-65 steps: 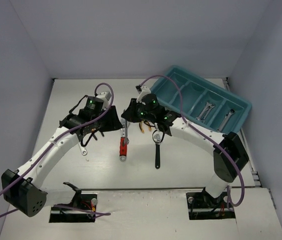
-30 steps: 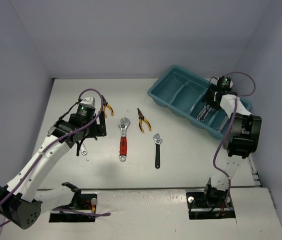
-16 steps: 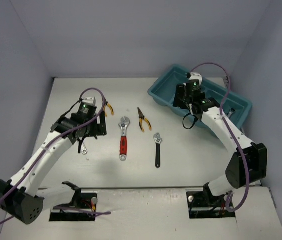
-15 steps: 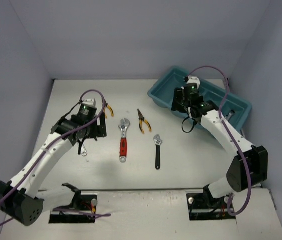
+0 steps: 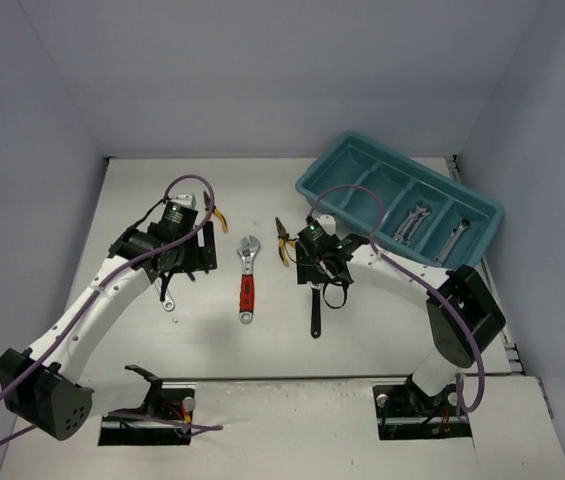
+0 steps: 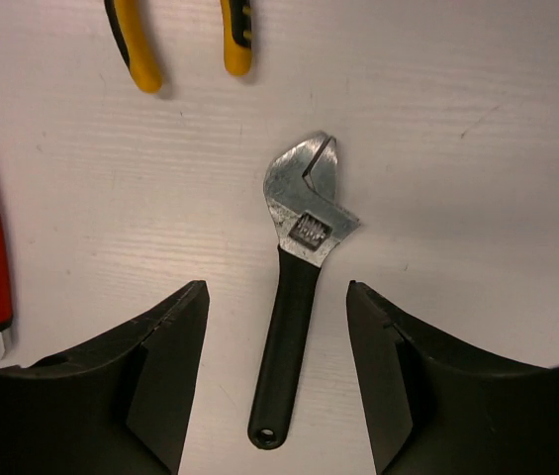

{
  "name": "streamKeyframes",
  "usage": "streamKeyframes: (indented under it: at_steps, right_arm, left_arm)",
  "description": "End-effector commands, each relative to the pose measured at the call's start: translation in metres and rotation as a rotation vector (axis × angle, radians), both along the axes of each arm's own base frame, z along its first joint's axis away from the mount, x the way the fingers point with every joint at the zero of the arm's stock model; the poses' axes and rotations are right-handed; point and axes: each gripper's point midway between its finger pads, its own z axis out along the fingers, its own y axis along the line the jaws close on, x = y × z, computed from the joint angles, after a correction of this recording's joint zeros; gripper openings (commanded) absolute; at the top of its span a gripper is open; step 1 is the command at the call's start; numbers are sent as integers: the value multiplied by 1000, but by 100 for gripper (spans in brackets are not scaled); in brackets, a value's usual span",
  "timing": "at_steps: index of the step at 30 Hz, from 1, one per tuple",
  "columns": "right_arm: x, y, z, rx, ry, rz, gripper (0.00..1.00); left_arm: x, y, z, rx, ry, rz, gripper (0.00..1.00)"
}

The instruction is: Sort the tools into containers

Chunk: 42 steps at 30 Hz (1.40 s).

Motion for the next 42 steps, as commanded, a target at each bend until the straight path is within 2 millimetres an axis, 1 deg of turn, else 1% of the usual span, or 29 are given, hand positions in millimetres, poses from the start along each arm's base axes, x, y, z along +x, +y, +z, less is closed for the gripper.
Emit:
streamKeyframes:
  at_steps: [1,8,11,15,24,29,34,36,38,42]
  right_arm:
    - [-14,-1,-18,14,64,-82,53]
    - [-27,-5,-39,-14,139,-85,50]
    - [-31,-1,-44,-4,172,-69,49]
    - [-44,1,-55,-1,232,-61,44]
    - [-63,-11,-71,-41,283,-100,35]
    - [-67,-18,-82,-86,307,-117,30]
    - [-65,-22,-93,-129,327,-124,18]
    - [-66,-25,-98,-148,339,-127,8]
    - [-65,-28,-101,-169,344,-131,1]
    - [-56,-35,-101,-235,334,-119,0]
  left_arm:
    - [8,-4,19,-39,-53,12,79]
    - [4,-2,16,-32,-48,6,79]
    - [4,-2,15,-34,-45,4,79]
    - [3,-1,15,-33,-46,5,79]
    - [1,0,9,-23,-35,7,79]
    - [1,2,7,-12,-29,7,79]
    - [2,2,4,-4,-20,1,79]
    - [2,3,4,0,-22,0,79]
    - [2,4,4,4,-25,1,79]
    - [2,8,4,13,-28,3,79]
